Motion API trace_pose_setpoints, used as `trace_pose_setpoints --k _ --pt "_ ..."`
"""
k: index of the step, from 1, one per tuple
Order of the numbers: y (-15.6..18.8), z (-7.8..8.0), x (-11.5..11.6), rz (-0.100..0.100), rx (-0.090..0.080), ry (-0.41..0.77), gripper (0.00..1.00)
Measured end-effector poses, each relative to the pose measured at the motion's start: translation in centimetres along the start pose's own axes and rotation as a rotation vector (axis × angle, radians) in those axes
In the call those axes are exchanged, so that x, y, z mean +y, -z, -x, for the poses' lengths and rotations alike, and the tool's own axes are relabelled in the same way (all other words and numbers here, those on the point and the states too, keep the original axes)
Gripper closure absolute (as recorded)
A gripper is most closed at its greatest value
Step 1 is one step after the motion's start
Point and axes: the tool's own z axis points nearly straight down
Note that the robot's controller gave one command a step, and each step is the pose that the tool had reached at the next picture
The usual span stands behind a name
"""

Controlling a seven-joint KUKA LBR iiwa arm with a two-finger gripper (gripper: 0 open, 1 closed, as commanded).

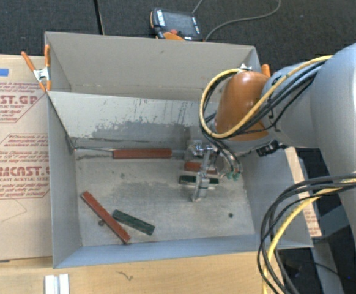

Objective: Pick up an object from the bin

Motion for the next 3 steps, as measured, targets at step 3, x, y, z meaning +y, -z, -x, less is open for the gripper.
trace_pose_setpoints --k 3 --pt "12.3 -1.2 -3.0 -0.003 -0.007 0.338 1.0"
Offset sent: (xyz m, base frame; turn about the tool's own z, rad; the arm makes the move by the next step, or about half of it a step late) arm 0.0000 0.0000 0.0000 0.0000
